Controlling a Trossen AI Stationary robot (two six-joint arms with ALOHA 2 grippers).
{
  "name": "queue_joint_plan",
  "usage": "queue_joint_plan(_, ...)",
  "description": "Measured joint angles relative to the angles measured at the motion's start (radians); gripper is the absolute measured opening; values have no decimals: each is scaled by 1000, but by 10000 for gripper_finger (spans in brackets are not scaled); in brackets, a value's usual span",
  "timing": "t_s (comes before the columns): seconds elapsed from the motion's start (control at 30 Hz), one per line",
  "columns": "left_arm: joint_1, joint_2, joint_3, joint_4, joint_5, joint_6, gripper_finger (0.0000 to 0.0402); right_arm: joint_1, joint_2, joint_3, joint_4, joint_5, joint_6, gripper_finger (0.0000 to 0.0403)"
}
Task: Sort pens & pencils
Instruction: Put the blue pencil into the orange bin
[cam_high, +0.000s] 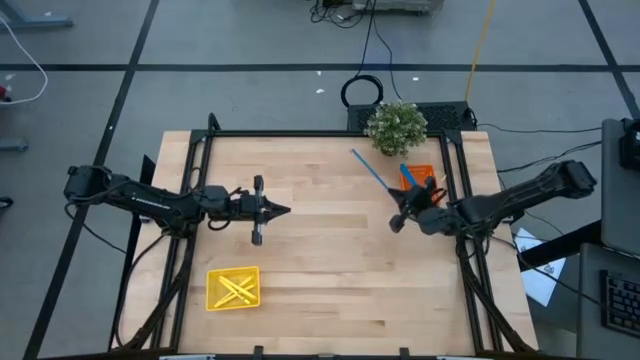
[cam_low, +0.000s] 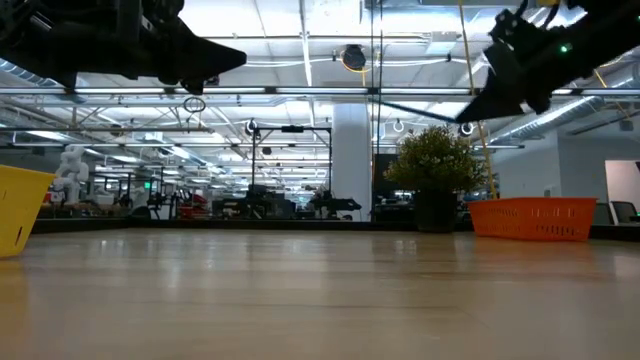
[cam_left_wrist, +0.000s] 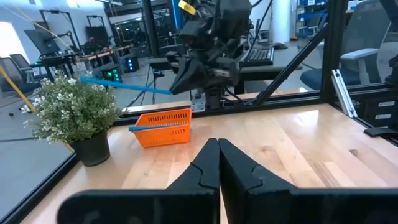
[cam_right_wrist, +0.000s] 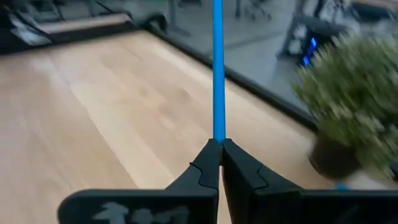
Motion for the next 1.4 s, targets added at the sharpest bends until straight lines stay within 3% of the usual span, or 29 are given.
queue_joint_plan(0.37,0,0,0,-20,-20,4,1,-6,-131,0,-631,-84,466,0)
queue_joint_plan(0.63,0,0,0,-20,-20,4,1,-6,-139,0,-983,-134,779,0)
queue_joint_plan(1.03,0,0,0,-21,-20,1,2,-5,-114,0,-1006,-294,791,0)
queue_joint_plan(1.4,0,0,0,-21,-20,-1,2,-5,-99,0,-1013,-310,806,0)
